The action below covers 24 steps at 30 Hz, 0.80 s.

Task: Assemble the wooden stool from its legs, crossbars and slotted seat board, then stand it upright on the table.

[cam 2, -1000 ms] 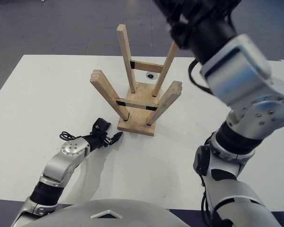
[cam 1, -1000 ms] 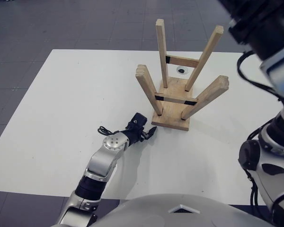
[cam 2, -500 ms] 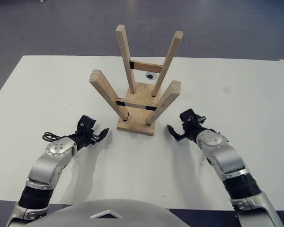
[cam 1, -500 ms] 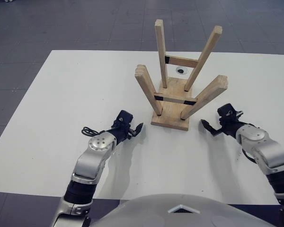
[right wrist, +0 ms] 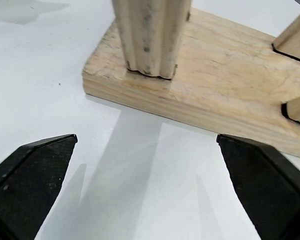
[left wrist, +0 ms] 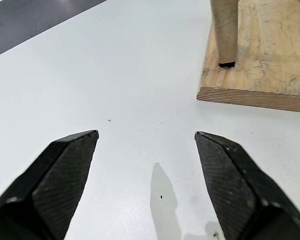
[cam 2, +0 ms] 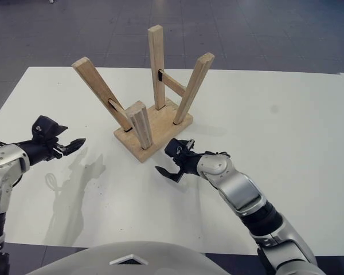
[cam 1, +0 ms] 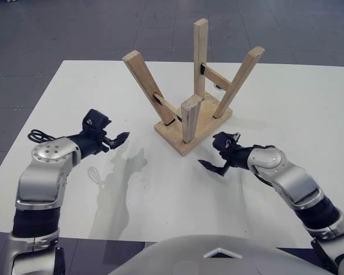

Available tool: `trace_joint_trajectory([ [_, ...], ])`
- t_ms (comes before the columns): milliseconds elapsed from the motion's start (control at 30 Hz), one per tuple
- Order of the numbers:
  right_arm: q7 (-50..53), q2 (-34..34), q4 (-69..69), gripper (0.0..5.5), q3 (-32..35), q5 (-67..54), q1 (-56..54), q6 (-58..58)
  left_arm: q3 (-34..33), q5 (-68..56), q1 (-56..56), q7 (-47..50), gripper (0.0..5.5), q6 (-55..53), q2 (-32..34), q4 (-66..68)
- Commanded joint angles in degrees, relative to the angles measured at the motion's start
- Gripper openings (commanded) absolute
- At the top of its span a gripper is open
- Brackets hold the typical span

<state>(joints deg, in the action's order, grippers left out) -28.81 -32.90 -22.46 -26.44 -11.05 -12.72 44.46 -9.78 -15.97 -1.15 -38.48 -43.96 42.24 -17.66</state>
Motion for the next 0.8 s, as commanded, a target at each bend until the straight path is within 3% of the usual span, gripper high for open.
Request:
trace_joint_trajectory([
  [33, -1.85, -2.97, 3.45, 5.17, 4.50, 0.67, 1.23, -0.99, -0.66, -8.39, -1.40, -3.33, 3.57, -6.57, -0.25, -8.20],
  [200, -2.43, -3.63, 11.87, 5.17, 9.50, 2.25, 0.78, -4.86, 5.31, -15.52, -4.65, 1.20, 3.57, -12.22, -7.30, -17.69],
  [433, -3.58, -2.36, 18.63, 5.17, 11.87, 3.49, 1.58, -7.99, 13.75, -13.77, -13.62, 7.60, 3.57, -12.05, -14.51, -14.27],
  [600, -4.30, -1.41, 21.25, 5.17, 11.54, 4.34, 2.66, -9.35, 15.36, -14.47, -17.19, 10.95, 3.57, -12.53, -19.83, -12.66],
  [800, -4.57, -0.78, 22.46, 5.21, 12.12, 4.70, 2.76, -10.06, 15.22, -15.40, -17.01, 11.97, 2.58, -13.28, -20.71, -12.55],
])
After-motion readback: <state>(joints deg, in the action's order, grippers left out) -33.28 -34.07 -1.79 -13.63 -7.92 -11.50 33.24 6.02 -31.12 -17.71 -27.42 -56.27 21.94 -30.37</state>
